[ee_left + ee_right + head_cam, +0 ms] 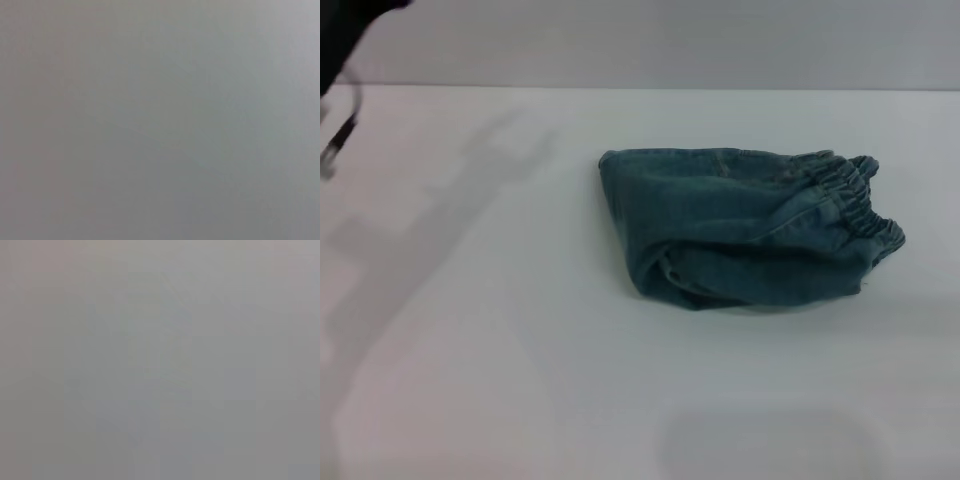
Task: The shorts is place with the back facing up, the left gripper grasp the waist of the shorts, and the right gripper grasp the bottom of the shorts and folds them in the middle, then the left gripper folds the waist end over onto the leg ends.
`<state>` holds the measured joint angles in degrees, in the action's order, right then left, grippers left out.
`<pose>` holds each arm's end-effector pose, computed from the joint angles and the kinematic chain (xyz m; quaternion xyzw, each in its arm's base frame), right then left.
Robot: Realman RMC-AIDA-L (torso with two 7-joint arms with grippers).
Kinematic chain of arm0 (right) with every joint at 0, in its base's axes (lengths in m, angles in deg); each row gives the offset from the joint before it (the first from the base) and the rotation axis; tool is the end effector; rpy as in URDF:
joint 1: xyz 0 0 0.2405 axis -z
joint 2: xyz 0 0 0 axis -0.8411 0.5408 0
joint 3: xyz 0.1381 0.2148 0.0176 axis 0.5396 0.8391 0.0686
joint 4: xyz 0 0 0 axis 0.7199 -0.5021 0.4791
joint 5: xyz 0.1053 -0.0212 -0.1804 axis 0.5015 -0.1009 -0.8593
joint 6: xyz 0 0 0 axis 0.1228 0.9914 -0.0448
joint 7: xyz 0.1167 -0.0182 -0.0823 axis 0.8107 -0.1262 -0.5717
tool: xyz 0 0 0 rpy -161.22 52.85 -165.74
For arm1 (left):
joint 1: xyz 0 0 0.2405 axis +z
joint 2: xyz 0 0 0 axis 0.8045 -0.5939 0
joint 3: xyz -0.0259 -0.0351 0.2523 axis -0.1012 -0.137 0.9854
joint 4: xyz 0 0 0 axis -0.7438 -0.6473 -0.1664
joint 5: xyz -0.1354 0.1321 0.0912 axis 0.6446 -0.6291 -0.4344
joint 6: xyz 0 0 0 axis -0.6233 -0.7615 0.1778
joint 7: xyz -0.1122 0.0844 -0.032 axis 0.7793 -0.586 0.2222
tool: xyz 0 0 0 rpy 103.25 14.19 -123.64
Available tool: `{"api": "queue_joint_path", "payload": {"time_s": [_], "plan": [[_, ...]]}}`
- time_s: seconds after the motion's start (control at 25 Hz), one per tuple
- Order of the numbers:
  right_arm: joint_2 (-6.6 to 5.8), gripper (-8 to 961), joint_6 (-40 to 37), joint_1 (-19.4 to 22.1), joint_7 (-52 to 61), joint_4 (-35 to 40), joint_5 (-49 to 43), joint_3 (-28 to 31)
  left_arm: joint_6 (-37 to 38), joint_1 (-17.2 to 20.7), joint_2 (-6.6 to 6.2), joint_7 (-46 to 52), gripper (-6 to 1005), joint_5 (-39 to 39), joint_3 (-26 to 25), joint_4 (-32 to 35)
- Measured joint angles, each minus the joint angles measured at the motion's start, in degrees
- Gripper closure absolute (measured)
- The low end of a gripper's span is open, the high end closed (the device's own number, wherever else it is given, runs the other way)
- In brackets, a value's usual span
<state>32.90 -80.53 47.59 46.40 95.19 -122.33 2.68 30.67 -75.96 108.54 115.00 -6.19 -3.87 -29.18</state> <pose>0.3490 0.2156 0.0836 -0.6142 0.1287 0.4922 0.6032 -0.2245 0.3724 0.0618 -0.7105 -0.1539 -0.5336 0.4322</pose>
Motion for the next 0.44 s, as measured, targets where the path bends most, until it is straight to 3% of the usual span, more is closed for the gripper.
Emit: {"api": "queue_joint_path", "payload": {"time_s": [0.16, 0.2, 0.24, 0.44], "plan": [[0.0, 386, -0.14, 1.02, -6.84, -5.98, 12.2, 6.08, 6.04, 0.0, 0.13, -4.99, 202, 5.63, -0.39, -6.58], [0.0, 386, -0.06, 1.15, -8.64, -7.1, 14.28, 7.47, 11.75, 0.02, 0.24, -9.7, 202, 11.77, -0.31, -13.32], [0.0, 386, 0.13, 1.22, -10.39, -8.03, 16.18, 8.7, 13.23, 0.02, 0.26, -11.21, 202, 13.56, -0.32, -15.81], [-0.03, 386, 0.77, 1.34, -16.69, -10.7, 20.14, 12.71, 15.94, 0.25, 0.38, -14.05, 202, 18.48, -0.65, -22.23]]}}
